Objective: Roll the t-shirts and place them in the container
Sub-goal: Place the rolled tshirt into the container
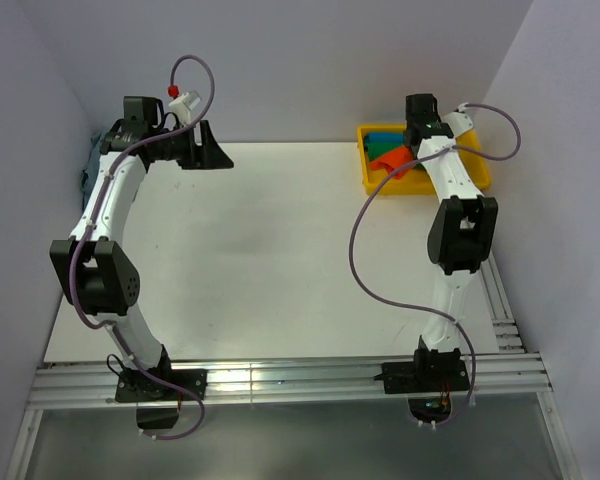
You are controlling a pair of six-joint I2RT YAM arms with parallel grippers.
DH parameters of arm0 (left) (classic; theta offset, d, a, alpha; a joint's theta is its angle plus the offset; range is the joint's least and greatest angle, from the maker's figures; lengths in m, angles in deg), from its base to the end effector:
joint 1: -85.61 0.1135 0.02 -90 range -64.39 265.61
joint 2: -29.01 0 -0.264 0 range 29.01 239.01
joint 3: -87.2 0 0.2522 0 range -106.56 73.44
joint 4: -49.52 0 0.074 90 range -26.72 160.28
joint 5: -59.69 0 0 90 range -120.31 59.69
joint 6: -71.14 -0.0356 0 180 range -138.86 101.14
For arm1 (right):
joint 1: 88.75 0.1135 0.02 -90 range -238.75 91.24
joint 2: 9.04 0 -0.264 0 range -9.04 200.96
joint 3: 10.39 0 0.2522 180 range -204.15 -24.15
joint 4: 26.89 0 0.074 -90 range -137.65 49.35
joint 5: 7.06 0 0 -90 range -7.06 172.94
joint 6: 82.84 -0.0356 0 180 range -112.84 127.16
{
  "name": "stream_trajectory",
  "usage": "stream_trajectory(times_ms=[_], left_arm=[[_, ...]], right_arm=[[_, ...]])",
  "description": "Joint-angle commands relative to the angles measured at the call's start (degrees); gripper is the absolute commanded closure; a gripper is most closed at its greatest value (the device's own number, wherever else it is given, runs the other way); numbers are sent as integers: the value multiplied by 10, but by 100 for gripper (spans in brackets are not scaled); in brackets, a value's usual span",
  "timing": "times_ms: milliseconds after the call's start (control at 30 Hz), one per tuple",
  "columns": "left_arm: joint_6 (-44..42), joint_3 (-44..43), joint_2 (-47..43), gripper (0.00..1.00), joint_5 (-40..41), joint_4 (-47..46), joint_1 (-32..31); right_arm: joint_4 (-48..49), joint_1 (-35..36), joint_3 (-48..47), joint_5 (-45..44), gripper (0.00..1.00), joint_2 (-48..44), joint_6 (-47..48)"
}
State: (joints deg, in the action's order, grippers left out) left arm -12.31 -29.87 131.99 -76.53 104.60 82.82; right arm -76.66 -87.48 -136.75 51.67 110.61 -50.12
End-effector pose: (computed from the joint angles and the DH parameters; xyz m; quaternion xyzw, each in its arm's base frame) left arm 0.3966 -0.0451 0.3675 0.1353 0.8418 -0.3870 0.3511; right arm 0.4777 -0.0079 0.3011 0.5095 0.7295 -0.0281 0.4554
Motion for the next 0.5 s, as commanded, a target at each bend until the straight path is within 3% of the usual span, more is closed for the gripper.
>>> stream_trajectory(times_ms=[0,100,300,467], left_arm=[[-20,-21,-2,25,-23,-6,9],[-22,-30,15,25,-29,3,15],[-20,-36,38,26,-44,2,17],[-21,-27,43,26,-48,-5,17]], right_arm=[[-47,-7,-65,-24,100,22,-17],[-69,-8,-82,-25,100,43,-21],[-34,-8,-6,-38,100,17,-29],[-39,-30,-34,-36,100,52,-41]])
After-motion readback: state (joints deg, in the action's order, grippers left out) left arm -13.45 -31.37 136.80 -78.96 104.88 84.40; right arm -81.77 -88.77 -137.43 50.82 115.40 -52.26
